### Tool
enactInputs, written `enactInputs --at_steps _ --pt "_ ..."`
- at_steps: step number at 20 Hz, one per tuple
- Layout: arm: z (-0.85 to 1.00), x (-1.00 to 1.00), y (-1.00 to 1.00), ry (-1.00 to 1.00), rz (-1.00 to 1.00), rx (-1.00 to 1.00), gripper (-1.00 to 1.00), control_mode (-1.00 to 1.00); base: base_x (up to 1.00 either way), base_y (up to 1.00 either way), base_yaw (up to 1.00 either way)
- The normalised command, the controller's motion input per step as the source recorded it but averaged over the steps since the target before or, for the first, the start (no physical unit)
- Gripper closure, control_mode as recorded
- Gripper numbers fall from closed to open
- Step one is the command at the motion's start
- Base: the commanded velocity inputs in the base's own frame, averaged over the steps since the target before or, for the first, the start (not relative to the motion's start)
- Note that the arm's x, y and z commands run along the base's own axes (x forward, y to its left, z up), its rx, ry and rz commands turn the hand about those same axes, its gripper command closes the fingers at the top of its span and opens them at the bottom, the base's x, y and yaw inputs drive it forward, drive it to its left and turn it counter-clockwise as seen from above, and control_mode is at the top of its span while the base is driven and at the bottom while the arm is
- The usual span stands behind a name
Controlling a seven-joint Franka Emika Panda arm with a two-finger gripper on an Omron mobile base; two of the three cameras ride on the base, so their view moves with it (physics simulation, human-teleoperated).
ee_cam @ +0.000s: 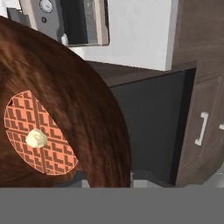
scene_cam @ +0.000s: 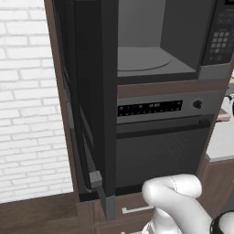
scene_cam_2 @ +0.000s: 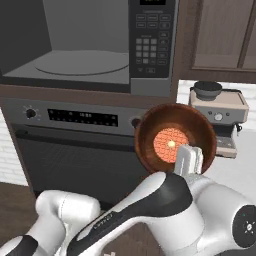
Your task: Open the microwave, place the bowl with waffle inside the microwave, then close the microwave door and turn it on.
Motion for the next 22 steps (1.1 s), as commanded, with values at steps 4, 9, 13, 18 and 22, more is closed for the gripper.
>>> enactInputs --at_steps 4,9,13,18,22 --pt "0.74 -0.43 0.98 0.0 0.0 -0.09 1.0 -1.0 0.0 0.0 0.0" --pt "0.6 -0.01 1.0 0.0 0.0 -0.08 1.0 -1.0 0.0 0.0 0.0" --pt "0.76 0.0 1.0 -0.05 0.01 -0.05 1.0 -1.0 0.0 0.0 0.0" --pt "0.73 -0.02 1.0 -0.03 0.05 -0.08 1.0 -1.0 0.0 0.0 0.0" --pt "0.69 0.06 1.0 0.0 0.04 -0.03 1.0 -1.0 0.0 0.0 0.0"
